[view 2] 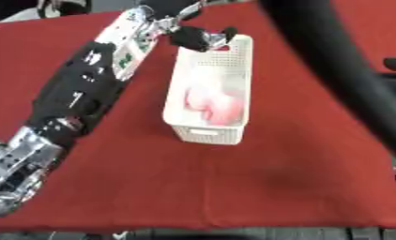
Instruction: Pick up objects on the table and place them in the box.
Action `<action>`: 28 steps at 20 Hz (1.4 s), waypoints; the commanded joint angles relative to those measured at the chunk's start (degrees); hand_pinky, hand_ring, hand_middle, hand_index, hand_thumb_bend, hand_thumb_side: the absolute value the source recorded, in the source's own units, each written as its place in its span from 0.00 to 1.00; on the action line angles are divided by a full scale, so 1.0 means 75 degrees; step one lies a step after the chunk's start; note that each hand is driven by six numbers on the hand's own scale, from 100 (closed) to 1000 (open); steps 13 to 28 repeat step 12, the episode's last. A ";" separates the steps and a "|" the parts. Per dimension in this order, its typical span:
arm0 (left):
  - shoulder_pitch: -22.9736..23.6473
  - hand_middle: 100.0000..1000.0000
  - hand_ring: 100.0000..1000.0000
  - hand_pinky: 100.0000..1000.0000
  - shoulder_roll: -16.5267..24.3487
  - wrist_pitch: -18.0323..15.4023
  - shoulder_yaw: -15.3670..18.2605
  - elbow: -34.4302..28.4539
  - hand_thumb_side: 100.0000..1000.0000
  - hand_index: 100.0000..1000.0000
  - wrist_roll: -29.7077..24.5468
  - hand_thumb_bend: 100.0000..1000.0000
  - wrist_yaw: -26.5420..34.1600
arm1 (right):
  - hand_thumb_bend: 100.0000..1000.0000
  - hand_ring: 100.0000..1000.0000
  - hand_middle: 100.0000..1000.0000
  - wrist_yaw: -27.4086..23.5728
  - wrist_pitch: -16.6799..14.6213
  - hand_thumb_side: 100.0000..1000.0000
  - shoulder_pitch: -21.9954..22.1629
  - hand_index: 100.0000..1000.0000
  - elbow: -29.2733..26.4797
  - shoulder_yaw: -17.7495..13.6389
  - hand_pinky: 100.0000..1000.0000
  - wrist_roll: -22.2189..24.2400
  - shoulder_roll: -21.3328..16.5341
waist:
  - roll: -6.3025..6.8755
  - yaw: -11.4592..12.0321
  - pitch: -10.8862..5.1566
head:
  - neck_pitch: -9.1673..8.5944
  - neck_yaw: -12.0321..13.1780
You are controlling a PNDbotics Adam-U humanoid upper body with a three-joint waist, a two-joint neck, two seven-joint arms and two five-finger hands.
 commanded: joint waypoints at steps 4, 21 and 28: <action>0.0096 0.74 0.66 0.32 0.0272 0.0089 0.0263 -0.0415 1.00 0.86 0.1249 0.00 0.2010 | 0.02 0.76 0.83 0.0002 0.0012 0.70 -0.0033 0.76 -0.0105 -0.0045 0.62 -0.0016 -0.0080 | -0.0088 0.0081 -0.0088 | -0.0028 -0.0036; 0.1901 0.78 0.73 0.37 0.1518 0.0091 -0.0060 -0.3008 1.00 0.88 0.0711 0.00 0.5769 | 0.03 0.78 0.83 0.0080 0.0069 0.69 0.0066 0.77 -0.0105 -0.0106 0.62 -0.0104 -0.0028 | -0.0097 0.0258 0.0028 | -0.0029 -0.0142; 0.1901 0.78 0.73 0.37 0.1518 0.0091 -0.0060 -0.3008 1.00 0.88 0.0711 0.00 0.5769 | 0.03 0.78 0.83 0.0080 0.0069 0.69 0.0066 0.77 -0.0105 -0.0106 0.62 -0.0104 -0.0028 | -0.0097 0.0258 0.0028 | -0.0029 -0.0142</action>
